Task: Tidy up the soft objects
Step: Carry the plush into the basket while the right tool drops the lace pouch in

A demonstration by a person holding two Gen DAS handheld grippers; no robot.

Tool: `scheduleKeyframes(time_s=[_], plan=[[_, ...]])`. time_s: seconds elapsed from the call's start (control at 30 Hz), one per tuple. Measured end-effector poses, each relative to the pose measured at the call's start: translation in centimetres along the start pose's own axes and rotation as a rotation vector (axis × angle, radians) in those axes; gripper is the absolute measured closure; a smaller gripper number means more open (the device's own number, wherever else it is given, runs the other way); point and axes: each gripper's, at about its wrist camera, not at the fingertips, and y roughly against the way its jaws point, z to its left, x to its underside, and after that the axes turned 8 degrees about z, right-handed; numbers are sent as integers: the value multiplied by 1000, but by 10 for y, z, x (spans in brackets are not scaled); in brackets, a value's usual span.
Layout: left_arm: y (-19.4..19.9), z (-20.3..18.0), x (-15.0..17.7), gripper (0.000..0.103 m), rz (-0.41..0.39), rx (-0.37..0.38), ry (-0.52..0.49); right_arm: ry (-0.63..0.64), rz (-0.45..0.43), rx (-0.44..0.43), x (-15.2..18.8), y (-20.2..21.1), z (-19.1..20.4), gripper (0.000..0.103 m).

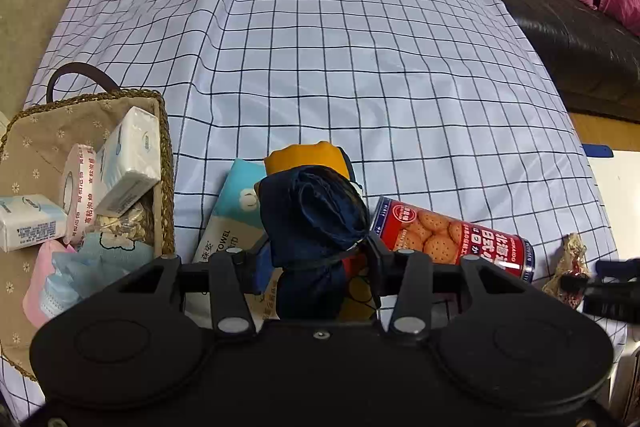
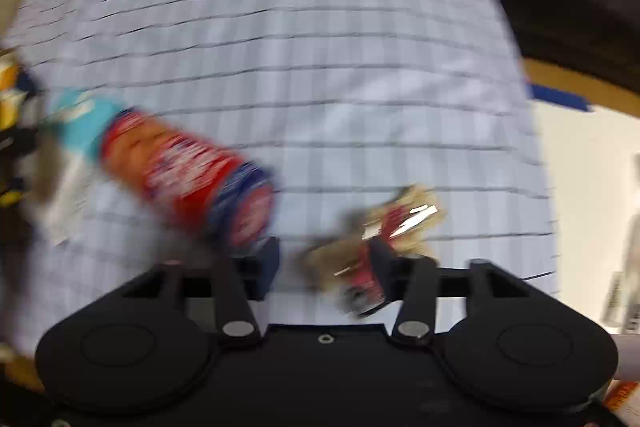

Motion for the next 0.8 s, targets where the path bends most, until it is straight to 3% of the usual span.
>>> scheduleKeyframes(time_s=[0.03, 0.07, 0.13, 0.23, 0.37, 0.47, 0.6, 0.8], plan=[[0, 0, 0, 58, 1, 3, -1, -21, -1, 33, -2, -2, -4, 49], [-1, 0, -1, 58, 1, 12, -4, -42, 5, 47, -6, -6, -9, 37], [-2, -1, 0, 58, 6, 22, -5, -94, 31, 51, -9, -15, -20, 24], [0, -6, 0, 58, 1, 47, -17, -154, 84, 76, -11, -33, -33, 23], [2, -13, -1, 58, -1, 71, -30, -188, 132, 39, -16, -53, -40, 23], [1, -16, -2, 58, 2, 76, -37, -200, 164, 41, -17, -68, -39, 33], [0, -16, -2, 58, 6, 71, -39, -119, 146, 82, -16, -60, -25, 50], [10, -9, 1, 58, -16, 70, -26, 14, 162, -45, 0, -29, -8, 53]])
